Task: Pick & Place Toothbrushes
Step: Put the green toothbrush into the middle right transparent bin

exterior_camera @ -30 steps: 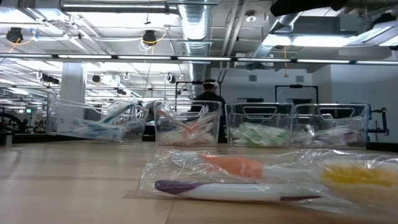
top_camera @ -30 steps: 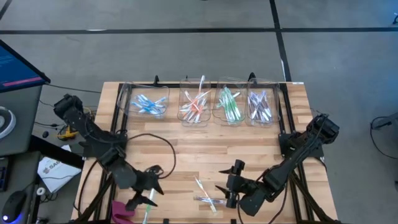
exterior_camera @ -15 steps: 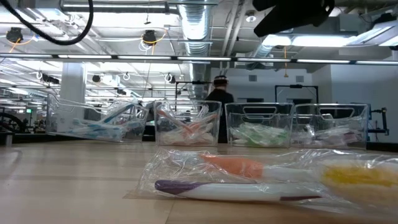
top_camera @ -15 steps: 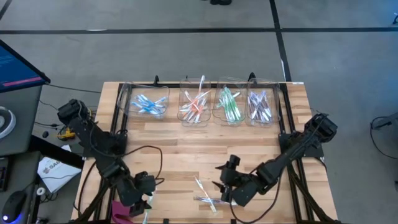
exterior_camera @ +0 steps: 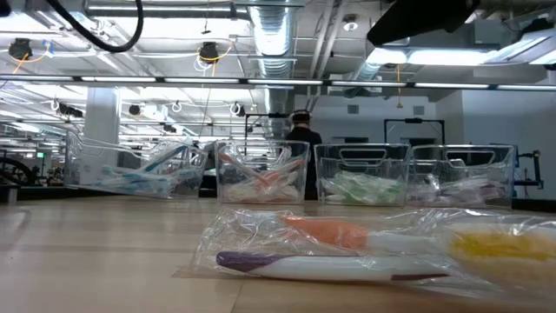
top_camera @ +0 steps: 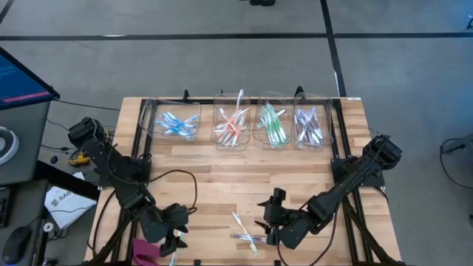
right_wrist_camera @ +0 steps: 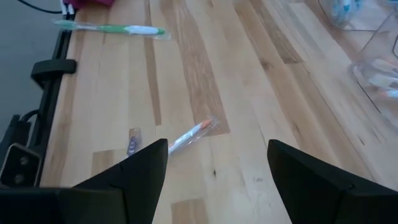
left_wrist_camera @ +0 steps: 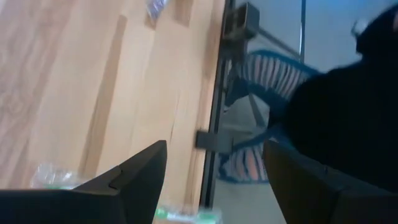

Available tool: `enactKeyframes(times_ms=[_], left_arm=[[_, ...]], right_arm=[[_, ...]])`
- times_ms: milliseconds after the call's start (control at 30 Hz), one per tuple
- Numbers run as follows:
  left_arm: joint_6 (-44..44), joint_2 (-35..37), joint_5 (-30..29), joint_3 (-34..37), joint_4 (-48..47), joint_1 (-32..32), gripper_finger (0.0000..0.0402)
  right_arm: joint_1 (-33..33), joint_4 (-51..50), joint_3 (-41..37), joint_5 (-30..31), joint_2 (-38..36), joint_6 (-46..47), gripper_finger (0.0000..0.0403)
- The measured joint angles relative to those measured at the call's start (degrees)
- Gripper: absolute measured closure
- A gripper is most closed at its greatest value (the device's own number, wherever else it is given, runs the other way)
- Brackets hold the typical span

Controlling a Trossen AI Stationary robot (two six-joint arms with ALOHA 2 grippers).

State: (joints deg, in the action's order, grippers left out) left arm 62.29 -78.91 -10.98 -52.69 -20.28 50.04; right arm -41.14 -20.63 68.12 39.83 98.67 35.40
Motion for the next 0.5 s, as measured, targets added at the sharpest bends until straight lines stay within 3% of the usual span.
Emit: enactKeyframes(times_ms=[200,500], left_arm=[[8.0,0.0,-6.5,0.0,-1.0,-1.0,0.0146],[14.9,-1.0,-8.2,0.0,0.5,-0.2,0.0201]], right_arm=[[-2.1,-0.4,0.0,-0.3,0.0,-2.8,0.0133],[-5.1,-0.4,0.0,-1.1,0.0,-4.2,0.0133]])
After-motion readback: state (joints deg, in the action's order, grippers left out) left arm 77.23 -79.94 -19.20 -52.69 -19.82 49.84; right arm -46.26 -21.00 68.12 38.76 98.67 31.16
